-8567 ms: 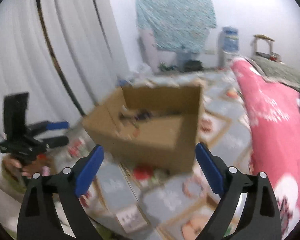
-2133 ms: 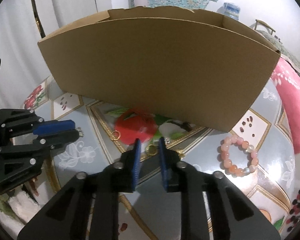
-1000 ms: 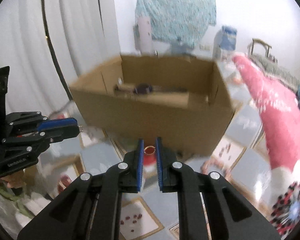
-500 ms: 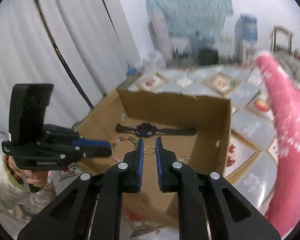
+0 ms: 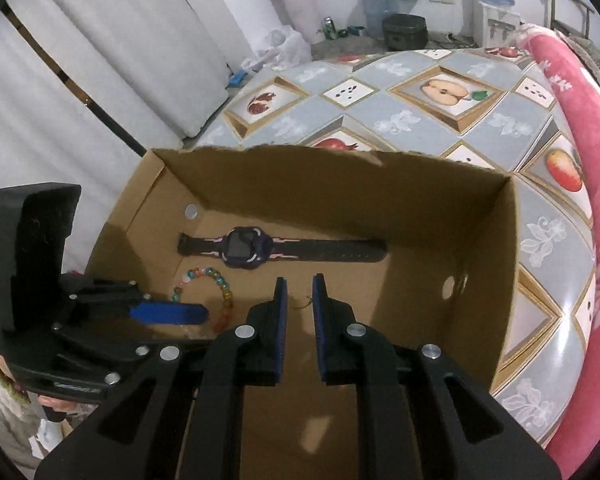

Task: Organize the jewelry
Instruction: 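Lift the keychain with the left tool and carry it over the box, then open the left tool to drop the keychain into the box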

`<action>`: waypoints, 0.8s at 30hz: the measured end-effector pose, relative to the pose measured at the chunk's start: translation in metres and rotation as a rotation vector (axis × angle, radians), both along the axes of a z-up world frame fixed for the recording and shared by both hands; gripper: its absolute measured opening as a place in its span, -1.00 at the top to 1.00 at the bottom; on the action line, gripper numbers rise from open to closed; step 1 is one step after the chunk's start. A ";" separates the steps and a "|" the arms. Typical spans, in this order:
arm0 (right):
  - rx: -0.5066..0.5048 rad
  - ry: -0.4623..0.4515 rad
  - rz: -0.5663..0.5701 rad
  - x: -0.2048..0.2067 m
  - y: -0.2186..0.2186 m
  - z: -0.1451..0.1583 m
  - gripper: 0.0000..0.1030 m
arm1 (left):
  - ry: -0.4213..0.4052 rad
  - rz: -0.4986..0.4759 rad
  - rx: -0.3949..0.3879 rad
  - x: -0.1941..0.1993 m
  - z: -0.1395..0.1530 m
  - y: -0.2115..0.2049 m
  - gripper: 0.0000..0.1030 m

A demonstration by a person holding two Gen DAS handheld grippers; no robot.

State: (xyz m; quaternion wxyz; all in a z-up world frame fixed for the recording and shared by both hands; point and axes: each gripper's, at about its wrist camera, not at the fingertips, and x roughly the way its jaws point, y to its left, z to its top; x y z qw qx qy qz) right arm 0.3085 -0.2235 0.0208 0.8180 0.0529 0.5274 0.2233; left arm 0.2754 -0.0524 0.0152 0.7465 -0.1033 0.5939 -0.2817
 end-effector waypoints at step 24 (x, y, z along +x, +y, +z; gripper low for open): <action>0.219 -0.304 -0.048 -0.105 -0.053 0.075 0.33 | -0.560 0.006 -0.121 -0.123 0.090 0.077 0.12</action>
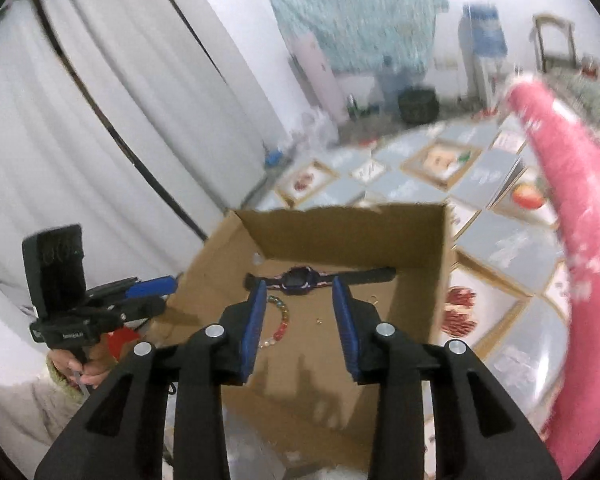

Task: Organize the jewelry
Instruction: 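Open the left tool to drop the keychain into the box, then move the left tool back over the small gold ring beside the box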

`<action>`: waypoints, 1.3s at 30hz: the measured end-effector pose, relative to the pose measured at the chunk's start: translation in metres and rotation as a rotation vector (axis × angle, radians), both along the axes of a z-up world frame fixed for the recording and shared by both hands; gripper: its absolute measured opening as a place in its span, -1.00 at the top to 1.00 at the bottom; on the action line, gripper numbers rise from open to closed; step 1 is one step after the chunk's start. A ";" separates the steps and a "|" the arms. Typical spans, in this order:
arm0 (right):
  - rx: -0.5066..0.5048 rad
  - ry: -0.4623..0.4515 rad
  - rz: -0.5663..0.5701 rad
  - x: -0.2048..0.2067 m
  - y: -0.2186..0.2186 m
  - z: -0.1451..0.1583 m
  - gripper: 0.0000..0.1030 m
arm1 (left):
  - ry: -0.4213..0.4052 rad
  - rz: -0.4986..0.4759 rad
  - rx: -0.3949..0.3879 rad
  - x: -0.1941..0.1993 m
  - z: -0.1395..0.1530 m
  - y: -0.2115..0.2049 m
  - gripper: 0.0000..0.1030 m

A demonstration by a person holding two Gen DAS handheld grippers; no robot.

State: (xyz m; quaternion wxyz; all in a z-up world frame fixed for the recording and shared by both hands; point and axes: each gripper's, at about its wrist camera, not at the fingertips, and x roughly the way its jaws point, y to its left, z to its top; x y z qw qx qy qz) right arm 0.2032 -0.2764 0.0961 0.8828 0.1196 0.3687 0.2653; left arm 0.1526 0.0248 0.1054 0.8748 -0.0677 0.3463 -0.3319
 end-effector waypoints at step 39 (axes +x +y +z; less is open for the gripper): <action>-0.111 0.152 -0.225 -0.140 0.010 -0.153 0.32 | -0.107 -0.138 0.388 -0.084 -0.145 -0.104 0.53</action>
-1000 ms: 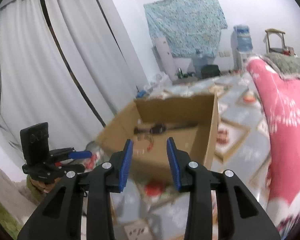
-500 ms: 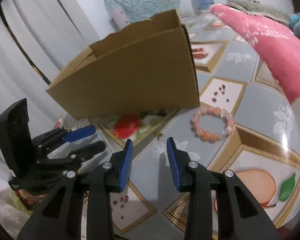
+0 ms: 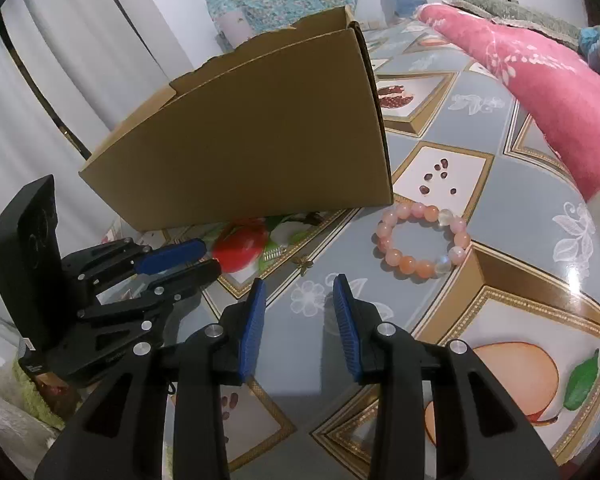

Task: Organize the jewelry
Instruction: 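Move the left tool back over the small gold ring beside the box, then close the left tool on the small gold ring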

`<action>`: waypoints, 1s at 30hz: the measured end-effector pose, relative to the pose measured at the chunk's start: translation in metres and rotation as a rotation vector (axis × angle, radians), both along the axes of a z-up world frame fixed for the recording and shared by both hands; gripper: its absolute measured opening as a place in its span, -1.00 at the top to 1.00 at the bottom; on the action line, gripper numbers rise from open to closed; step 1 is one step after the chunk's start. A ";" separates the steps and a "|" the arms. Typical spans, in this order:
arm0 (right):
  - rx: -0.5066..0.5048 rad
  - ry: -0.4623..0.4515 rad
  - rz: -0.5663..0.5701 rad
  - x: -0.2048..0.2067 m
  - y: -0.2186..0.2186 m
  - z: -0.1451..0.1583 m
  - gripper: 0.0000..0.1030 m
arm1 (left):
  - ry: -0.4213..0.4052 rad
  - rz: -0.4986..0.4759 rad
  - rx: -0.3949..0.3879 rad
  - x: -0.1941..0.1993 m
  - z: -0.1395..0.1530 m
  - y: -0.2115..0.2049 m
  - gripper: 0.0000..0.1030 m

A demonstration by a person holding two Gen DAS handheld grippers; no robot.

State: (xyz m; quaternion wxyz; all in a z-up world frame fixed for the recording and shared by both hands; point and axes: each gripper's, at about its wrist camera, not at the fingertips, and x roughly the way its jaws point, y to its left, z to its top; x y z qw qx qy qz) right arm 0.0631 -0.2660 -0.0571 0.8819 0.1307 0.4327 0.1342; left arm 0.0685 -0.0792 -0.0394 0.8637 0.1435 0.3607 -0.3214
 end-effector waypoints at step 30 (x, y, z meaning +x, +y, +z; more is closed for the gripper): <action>-0.100 -0.035 0.022 0.000 0.006 0.007 0.32 | -0.026 0.055 0.016 -0.019 -0.002 0.011 0.79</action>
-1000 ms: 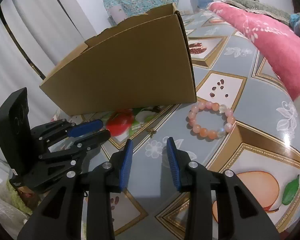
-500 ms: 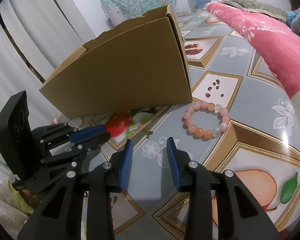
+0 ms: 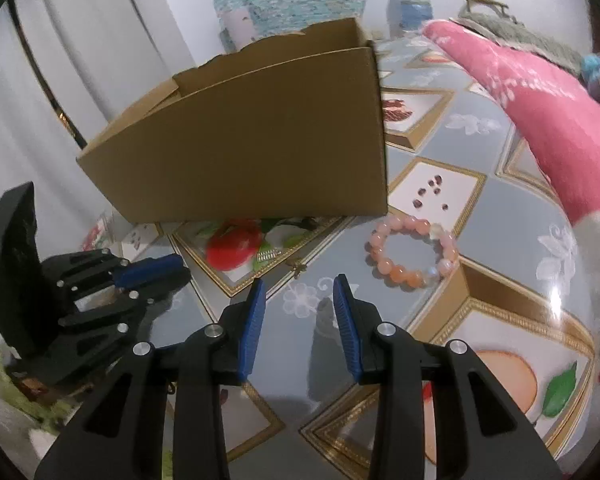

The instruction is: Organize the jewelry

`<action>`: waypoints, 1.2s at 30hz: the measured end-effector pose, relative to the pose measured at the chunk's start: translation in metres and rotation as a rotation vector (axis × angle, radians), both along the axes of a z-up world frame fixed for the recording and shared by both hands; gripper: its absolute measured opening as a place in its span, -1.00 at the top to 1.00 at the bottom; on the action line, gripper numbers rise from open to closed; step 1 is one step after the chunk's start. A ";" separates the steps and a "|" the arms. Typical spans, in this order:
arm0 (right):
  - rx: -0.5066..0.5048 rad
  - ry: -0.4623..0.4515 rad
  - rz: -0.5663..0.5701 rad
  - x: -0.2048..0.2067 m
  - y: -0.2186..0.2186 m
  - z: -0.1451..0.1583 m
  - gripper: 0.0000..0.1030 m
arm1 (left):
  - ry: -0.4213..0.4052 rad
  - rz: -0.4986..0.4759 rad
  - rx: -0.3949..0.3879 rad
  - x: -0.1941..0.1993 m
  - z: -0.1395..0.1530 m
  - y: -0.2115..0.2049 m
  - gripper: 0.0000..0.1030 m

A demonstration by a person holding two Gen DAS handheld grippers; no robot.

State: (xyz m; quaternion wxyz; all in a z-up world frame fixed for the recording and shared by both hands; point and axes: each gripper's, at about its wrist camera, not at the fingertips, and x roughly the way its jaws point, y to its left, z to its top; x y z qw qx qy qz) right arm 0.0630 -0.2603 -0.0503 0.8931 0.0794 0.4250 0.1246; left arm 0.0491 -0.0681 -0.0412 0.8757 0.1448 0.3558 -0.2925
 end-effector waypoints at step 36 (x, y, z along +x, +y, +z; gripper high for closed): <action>-0.109 0.001 0.153 0.030 0.017 -0.006 0.85 | 0.013 0.016 -0.033 0.001 0.000 0.010 0.79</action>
